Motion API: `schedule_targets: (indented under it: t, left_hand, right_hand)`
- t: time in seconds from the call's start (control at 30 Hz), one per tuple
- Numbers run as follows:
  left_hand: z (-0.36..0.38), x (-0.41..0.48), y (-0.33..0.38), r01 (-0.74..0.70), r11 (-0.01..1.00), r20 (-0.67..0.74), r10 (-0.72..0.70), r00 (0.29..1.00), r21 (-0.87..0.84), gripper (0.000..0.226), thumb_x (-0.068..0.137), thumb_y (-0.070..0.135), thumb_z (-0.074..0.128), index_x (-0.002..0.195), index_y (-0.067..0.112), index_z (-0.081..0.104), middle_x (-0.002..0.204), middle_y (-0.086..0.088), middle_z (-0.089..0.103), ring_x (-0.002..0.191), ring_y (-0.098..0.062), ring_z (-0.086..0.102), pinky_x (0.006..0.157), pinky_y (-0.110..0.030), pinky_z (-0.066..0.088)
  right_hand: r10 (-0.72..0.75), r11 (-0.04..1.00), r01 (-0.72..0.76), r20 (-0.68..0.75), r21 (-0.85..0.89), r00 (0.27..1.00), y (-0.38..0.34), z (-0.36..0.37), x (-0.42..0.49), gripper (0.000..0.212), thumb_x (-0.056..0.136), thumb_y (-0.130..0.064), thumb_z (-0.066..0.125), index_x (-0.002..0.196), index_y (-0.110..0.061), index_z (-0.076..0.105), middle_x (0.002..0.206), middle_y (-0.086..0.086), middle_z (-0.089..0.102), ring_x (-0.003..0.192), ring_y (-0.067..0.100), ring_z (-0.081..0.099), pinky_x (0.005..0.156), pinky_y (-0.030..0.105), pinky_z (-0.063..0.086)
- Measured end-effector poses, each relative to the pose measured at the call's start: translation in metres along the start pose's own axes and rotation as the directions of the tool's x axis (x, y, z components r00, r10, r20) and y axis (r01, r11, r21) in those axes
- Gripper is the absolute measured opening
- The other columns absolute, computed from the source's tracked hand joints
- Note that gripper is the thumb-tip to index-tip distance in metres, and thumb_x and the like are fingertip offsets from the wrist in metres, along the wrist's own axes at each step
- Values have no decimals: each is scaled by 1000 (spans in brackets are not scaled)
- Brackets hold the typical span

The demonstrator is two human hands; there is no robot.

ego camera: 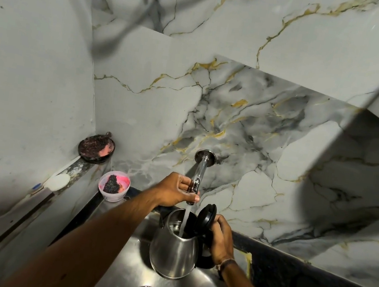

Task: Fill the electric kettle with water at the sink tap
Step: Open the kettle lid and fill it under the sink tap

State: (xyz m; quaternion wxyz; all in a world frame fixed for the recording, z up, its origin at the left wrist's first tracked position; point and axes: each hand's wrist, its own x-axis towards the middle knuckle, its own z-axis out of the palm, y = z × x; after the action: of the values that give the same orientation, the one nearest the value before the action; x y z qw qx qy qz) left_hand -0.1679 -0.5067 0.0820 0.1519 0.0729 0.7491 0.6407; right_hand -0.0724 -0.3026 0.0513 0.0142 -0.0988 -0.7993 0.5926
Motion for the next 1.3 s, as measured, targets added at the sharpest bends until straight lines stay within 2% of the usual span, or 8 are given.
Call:
schedule_targets:
  t: [0.2,0.47,0.63,0.8,0.93,1.0,1.13,1.3]
  left_hand:
    - [4,-3,0,21,995,-98,-11,995,101,34,81,13,103,109,14,84,104,-4,88,106,-22,84,103,-44,67]
    - [28,-17,14,109,895,-432,99,896,433,55,61,55,108,100,25,84,66,18,71,73,0,75,81,-31,68]
    - [38,-18,16,139,866,-493,136,859,481,60,63,61,105,106,25,84,86,5,87,89,-14,82,88,-41,68]
    - [35,-24,10,81,897,-452,139,881,435,77,69,65,100,132,28,75,111,3,84,103,-16,79,94,-38,65]
    - [13,-50,-21,-10,999,-312,-6,950,-51,83,82,79,79,148,33,58,148,3,64,144,-24,61,97,-23,51]
    - [-2,-65,-51,11,988,-286,-55,956,-155,128,56,93,86,157,22,52,155,-1,54,153,-26,48,117,-36,48]
    - [-3,-101,-104,130,978,-113,-113,987,162,176,26,79,106,174,22,30,174,-8,42,159,-23,39,130,-42,35]
    - [47,-102,-136,20,989,-153,3,988,148,154,16,56,116,154,38,48,146,14,71,138,-9,66,120,-47,55]
  right_hand:
    - [-3,1000,3,1,3,1000,1,-1,-1,59,74,-65,53,93,-12,69,100,18,77,104,43,72,103,71,57]
    - [2,1000,-2,-2,20,1000,6,-1,0,53,74,-64,54,89,-15,68,97,20,75,98,42,72,101,72,58]
    - [-13,999,13,-8,37,1000,6,-1,2,52,73,-62,57,86,-13,68,96,25,74,86,29,67,98,69,56]
    - [-9,999,9,-7,32,1000,6,-2,3,54,70,-64,57,87,-15,69,88,18,75,87,33,70,97,68,57]
    - [-19,999,18,26,44,999,7,-5,4,51,71,-63,57,87,-16,68,85,5,73,88,28,68,99,67,57]
    - [-27,998,25,33,53,999,7,-7,3,49,73,-63,57,86,-17,67,85,5,71,87,23,66,96,64,58]
    - [-40,997,37,42,71,998,9,-11,1,49,74,-61,58,86,-14,66,83,4,70,84,21,64,87,53,55]
    - [-55,997,52,54,58,997,10,-15,-1,55,75,-60,57,89,-8,67,86,20,71,84,22,64,86,52,56]
